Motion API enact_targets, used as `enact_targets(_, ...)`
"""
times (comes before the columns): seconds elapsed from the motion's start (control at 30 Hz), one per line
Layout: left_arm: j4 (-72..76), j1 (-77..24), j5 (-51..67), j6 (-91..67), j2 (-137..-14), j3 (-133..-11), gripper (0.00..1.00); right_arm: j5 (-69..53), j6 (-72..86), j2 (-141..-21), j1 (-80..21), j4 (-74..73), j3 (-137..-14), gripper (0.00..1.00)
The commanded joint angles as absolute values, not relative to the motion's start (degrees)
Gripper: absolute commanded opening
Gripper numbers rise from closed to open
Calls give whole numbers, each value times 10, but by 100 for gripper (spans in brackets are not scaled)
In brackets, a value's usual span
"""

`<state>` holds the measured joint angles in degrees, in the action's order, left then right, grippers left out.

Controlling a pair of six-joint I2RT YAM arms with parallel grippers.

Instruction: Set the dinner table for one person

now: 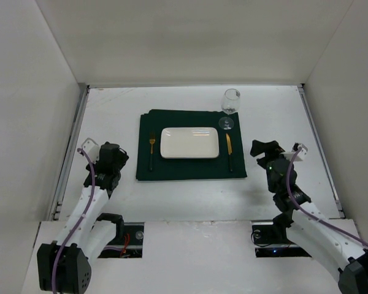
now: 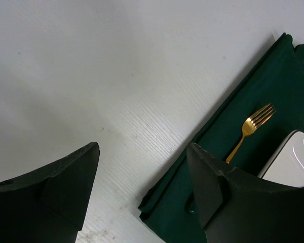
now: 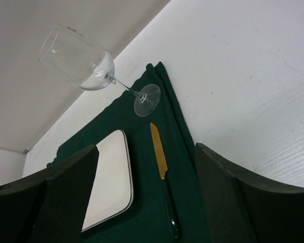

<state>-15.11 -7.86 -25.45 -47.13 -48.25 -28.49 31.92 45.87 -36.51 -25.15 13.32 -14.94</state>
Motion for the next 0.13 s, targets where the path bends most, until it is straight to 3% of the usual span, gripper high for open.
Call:
enact_targets(0.0, -138, -71, -248, -479, -474, -287, 67, 325, 458, -373, -250, 153, -156, 82)
enact_targets(0.1, -139, -74, -250, -468, -473, -291, 69, 316, 458, -384, -250, 150, -163, 82)
